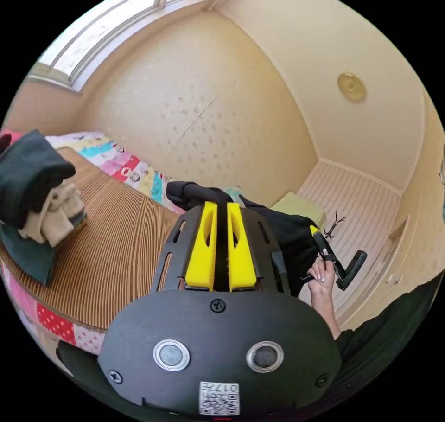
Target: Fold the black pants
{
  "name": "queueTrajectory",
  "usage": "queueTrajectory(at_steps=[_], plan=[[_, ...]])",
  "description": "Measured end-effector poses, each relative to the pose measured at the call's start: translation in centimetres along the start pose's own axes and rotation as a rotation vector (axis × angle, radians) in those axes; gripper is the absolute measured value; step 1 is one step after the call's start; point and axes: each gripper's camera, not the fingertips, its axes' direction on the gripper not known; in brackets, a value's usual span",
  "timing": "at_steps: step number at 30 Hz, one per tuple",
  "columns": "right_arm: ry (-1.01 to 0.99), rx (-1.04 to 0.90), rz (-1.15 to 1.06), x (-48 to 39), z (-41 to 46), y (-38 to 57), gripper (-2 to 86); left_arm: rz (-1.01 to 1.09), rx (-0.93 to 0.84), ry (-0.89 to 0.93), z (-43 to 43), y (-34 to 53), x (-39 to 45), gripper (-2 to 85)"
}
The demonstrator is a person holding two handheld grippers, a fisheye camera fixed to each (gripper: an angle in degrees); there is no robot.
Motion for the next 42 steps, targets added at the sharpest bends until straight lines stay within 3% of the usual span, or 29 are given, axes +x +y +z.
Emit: queueTrajectory(at_steps=[3,6,10,12,14,17,18,20,22,24,28,30,32,37,39,41,42], plan=[[0.017,0.258,0.092,1.9,-7.4,-6.9,2.1,0.211,0.180,0.170,-3.9,-6.2,7.6,4.1],[0.005,0.372,0.060,3.4,-10.3,-12.9,2.2,0.372,0.184,0.234,-4.6,-12.4,13.8,4.1],[0.055,0.219,0.043,6.7,-4.0,-20.4,3.1,0.467,0.079,0.153,0.4,-19.6,17.3,4.2],[0.121,0.125,0.075,8.9,3.1,-23.2,3.8,0.426,-0.048,0.037,9.3,-25.0,17.1,4.4],[0.194,-0.082,0.089,12.9,17.0,-26.5,5.7,0.413,-0.128,-0.060,17.7,-28.9,15.9,5.0],[0.246,-0.407,0.272,18.2,27.8,-22.9,8.6,0.237,-0.258,-0.170,26.9,-31.5,10.1,8.0],[0.249,-0.407,0.273,18.2,28.2,-21.6,8.9,0.165,-0.252,-0.174,27.6,-30.6,7.7,8.5],[0.144,-0.355,0.130,16.0,28.3,-14.8,9.9,0.212,-0.244,-0.129,28.0,-27.0,4.9,8.8],[0.021,-0.453,0.029,13.9,28.3,-7.8,10.7,0.298,-0.354,-0.163,28.9,-21.4,2.3,8.9],[-0.116,-0.572,-0.009,12.1,27.6,0.6,11.1,0.347,-0.608,-0.187,30.1,-11.9,-2.2,10.2],[-0.386,-0.843,0.179,9.5,24.9,18.6,12.6,0.147,-0.885,-0.095,27.7,3.4,-9.9,11.5],[-0.432,-0.924,0.280,8.2,23.3,24.0,13.5,0.010,-1.016,-0.046,24.8,12.0,-12.6,13.2],[-0.425,-0.958,0.324,6.1,20.5,28.7,14.0,-0.048,-1.026,-0.017,22.2,16.3,-12.8,13.8],[-0.250,-1.013,0.256,2.1,18.1,33.8,11.1,0.012,-1.035,0.020,19.7,22.3,-9.0,13.6],[-0.215,-0.996,0.236,1.6,17.8,32.7,6.8,0.133,-1.078,-0.050,20.8,21.9,-7.0,6.9],[-0.329,-0.880,0.286,2.7,16.8,28.7,4.8,0.036,-1.074,0.004,21.0,19.3,-7.3,3.9],[-0.362,-0.836,0.311,3.2,16.4,27.4,4.5,-0.111,-0.980,0.113,19.9,16.4,-8.3,3.6]])
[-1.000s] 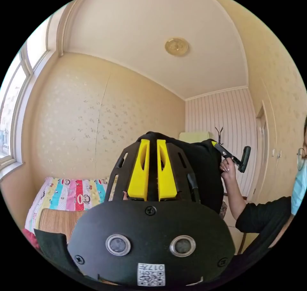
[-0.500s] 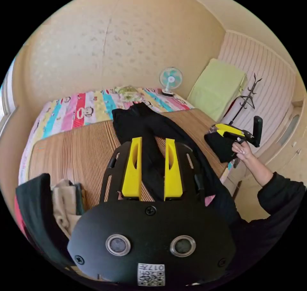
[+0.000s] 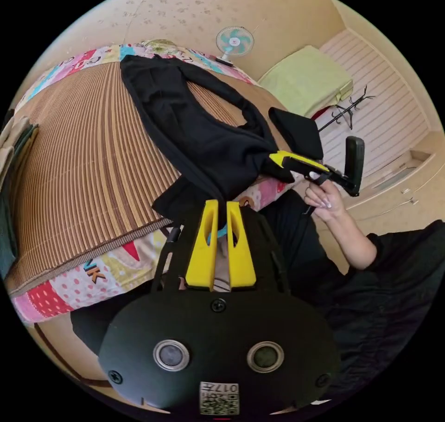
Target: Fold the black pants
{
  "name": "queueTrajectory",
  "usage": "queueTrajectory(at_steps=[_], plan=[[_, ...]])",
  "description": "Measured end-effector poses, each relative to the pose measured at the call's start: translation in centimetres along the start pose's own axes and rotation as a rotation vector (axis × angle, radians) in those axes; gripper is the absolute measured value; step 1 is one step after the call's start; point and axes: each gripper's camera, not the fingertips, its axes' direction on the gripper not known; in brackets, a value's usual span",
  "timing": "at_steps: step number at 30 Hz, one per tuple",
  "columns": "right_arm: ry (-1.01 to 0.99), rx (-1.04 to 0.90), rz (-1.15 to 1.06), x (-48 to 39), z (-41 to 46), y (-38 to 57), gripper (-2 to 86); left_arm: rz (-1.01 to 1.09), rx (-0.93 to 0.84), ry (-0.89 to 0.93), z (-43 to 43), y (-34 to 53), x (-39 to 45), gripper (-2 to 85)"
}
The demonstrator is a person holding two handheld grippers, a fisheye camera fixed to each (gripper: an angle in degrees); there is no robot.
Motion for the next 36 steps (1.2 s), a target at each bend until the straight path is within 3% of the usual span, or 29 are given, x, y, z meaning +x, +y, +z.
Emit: queueTrajectory(at_steps=[3,5,6,9,13,15,17,20,21,23,25,27,31,33,36], plan=[[-0.220,0.150,0.033,0.8,-5.7,-1.9,4.1,-0.185,0.208,0.418,-6.7,0.1,-3.0,3.8],[-0.334,0.095,0.050,2.3,-6.6,-2.4,4.2,-0.219,0.267,0.476,-9.1,1.1,-4.4,3.8],[-0.331,0.048,0.053,2.7,-6.1,-2.3,4.4,-0.231,0.248,0.404,-9.9,1.7,-5.0,4.1],[-0.106,-0.109,0.120,4.8,-4.1,0.0,6.9,-0.276,0.094,0.144,-9.2,3.7,-5.5,5.2],[0.418,-0.050,0.300,8.2,-5.1,3.6,11.4,-0.317,-0.041,0.099,-6.5,6.5,-4.9,5.8],[0.548,-0.068,0.356,10.2,-4.1,4.1,11.6,-0.351,-0.059,0.061,-5.2,7.8,-4.6,6.2],[0.386,-0.255,0.388,13.3,-0.5,4.2,9.5,-0.365,-0.072,0.093,-4.2,7.6,-4.4,6.4],[0.206,-0.208,0.435,14.5,-1.8,4.2,4.6,-0.327,-0.083,0.163,-3.7,5.7,-3.3,6.5],[0.128,-0.168,0.424,14.5,-3.0,4.1,4.3,-0.296,-0.068,0.156,-4.3,4.8,-2.5,6.4],[-0.275,0.152,0.404,15.0,-10.3,5.1,3.5,-0.249,-0.051,0.143,-5.3,3.5,-1.4,6.4],[-0.356,0.256,0.403,15.8,-14.9,6.7,3.2,-0.212,-0.048,0.135,-6.2,2.6,-0.5,6.4],[-0.296,0.265,0.396,16.7,-18.1,9.0,3.1,-0.176,-0.068,0.131,-6.5,1.8,0.4,6.5],[0.098,-0.017,0.551,21.8,-17.3,16.0,2.9,-0.112,-0.085,0.123,-5.3,0.9,1.3,6.5],[0.024,-0.025,0.601,22.8,-16.3,17.8,2.8,-0.093,-0.096,0.163,-3.7,-0.2,2.1,7.1],[0.007,0.045,0.467,18.4,-16.5,16.1,2.8,-0.055,-0.128,0.177,-1.4,-3.0,4.4,11.1]])
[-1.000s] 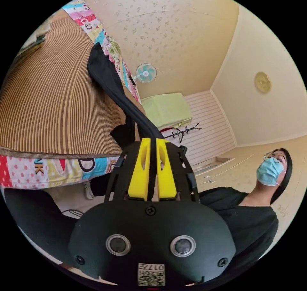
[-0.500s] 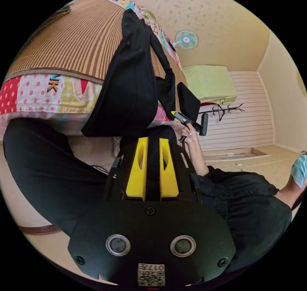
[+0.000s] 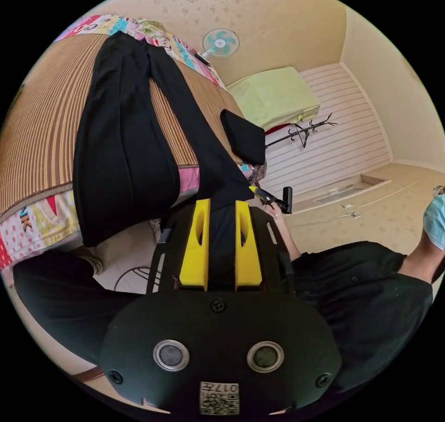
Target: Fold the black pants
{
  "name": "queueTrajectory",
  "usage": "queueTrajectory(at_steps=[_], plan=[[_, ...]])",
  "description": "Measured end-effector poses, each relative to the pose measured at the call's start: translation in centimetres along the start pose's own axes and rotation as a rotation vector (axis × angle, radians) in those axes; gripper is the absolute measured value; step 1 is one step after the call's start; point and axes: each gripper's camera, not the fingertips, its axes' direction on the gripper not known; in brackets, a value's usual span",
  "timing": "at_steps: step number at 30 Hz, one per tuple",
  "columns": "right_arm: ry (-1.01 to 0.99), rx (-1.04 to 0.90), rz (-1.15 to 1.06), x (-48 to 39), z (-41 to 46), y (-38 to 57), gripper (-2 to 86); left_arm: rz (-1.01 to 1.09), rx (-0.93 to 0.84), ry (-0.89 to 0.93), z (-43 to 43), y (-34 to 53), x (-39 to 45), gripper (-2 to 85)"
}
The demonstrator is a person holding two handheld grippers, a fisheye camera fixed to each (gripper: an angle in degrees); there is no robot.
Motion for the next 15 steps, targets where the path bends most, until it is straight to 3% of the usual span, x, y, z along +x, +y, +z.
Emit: queueTrajectory(at_steps=[5,9,12,15], plan=[[-0.086,-0.049,-0.402,-15.0,4.1,-0.8,3.0,0.062,-0.023,-0.014,2.9,-5.4,4.4,16.2],[-0.115,-0.156,-0.581,-21.3,8.9,0.4,3.1,0.055,-0.149,-0.052,6.5,-8.1,4.3,15.7],[-0.191,-0.263,-0.572,-21.8,12.1,0.9,3.6,-0.003,-0.218,-0.033,9.0,-7.5,1.9,3.9],[-0.259,-0.485,-0.668,-20.6,14.0,-1.1,4.6,0.016,-0.162,-0.046,8.8,-5.8,1.0,0.4]])
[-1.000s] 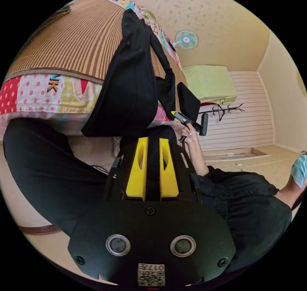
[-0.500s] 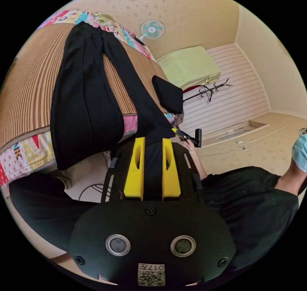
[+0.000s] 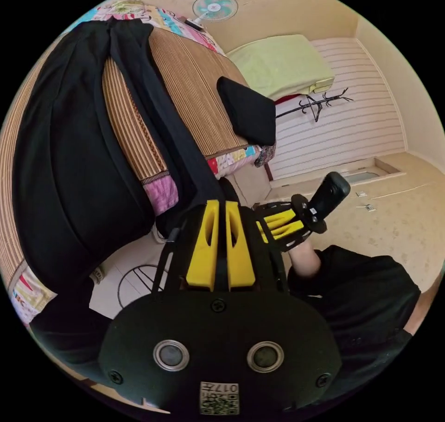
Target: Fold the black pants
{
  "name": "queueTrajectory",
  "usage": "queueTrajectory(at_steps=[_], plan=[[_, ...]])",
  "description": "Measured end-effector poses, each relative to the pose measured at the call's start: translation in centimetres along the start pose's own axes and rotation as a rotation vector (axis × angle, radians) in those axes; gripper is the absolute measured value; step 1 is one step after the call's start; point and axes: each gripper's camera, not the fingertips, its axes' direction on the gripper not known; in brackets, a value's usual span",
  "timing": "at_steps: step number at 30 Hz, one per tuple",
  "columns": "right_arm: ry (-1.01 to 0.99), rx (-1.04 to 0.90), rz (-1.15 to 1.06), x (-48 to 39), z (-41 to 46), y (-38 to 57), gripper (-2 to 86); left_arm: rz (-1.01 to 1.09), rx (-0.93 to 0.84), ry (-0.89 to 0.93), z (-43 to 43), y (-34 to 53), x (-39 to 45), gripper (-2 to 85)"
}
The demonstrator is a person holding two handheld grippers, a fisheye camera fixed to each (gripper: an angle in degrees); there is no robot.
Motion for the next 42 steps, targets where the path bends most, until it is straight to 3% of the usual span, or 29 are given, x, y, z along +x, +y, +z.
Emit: queueTrajectory(at_steps=[3,6,11,16,21,25,27,31,36,42], plan=[[0.067,-0.118,0.019,5.3,-2.8,-3.7,7.1,0.028,0.070,-0.020,-0.8,1.3,0.3,-0.2],[0.249,-0.012,0.171,13.1,-6.6,-10.6,11.1,0.048,0.125,0.017,-1.1,2.1,0.8,-0.3],[0.266,0.181,0.522,29.7,-5.8,-22.9,15.0,0.091,0.160,0.039,-1.2,2.7,1.8,-0.3],[0.318,0.327,0.773,37.4,-2.5,-28.0,12.3,0.091,0.185,0.083,-1.8,3.4,1.3,-0.3],[0.610,0.320,0.628,33.9,0.0,-36.3,2.9,0.070,0.246,0.131,-4.4,6.1,-0.6,-0.4],[0.751,0.324,0.289,24.0,5.7,-45.2,2.2,0.042,0.304,0.134,-7.3,9.4,-2.2,-0.3],[0.691,0.326,0.192,20.7,8.6,-47.9,2.5,-0.008,0.322,0.102,-9.0,11.8,-3.2,-0.1],[0.352,0.188,0.175,19.5,16.1,-50.8,4.8,-0.125,0.346,-0.004,-10.5,15.9,-5.1,1.1],[0.386,0.156,0.181,16.8,17.6,-45.3,7.7,-0.334,0.316,-0.140,-11.8,20.0,-9.1,8.7],[0.548,0.204,0.266,11.6,13.6,-27.2,10.0,-0.268,0.446,-0.226,-14.0,18.3,-11.1,10.8]])
